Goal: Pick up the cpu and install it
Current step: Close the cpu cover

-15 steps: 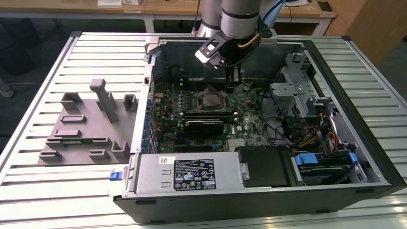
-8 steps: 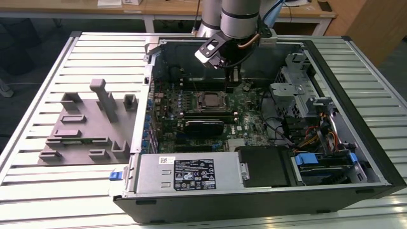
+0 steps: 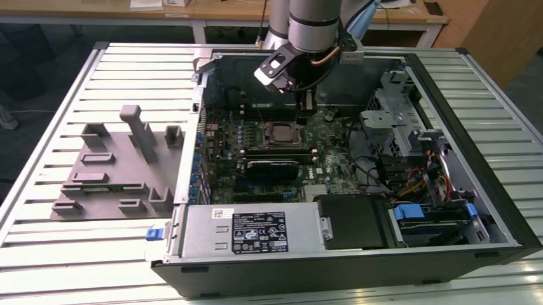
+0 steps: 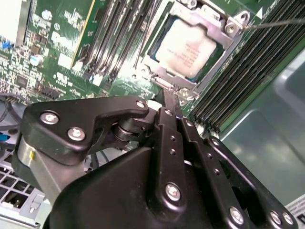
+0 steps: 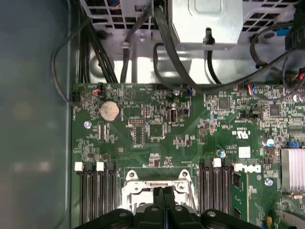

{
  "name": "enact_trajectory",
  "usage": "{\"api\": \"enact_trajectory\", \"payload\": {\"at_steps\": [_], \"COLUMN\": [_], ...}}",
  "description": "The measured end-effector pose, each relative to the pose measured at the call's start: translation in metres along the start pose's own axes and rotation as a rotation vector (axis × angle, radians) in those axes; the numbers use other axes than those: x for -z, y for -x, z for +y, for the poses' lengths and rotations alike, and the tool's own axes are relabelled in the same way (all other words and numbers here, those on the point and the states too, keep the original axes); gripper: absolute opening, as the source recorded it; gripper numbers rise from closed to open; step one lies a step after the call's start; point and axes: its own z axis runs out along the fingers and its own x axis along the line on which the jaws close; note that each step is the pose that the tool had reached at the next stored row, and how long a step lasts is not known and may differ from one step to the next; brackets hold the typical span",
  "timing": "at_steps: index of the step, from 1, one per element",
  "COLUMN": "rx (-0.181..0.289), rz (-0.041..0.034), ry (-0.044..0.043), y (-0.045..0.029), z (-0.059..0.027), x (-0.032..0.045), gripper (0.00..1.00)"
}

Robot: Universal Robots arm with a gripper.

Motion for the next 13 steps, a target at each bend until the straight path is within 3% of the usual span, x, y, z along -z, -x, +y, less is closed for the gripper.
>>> {"api": "enact_trajectory", "payload": {"at_steps": [13], "rx": [-0.002], "rz": [-0.0001], "ry": [-0.0001], "y": [0.007], "z": [-0.0189], "x": [-0.0056], "gripper": [0.11]}}
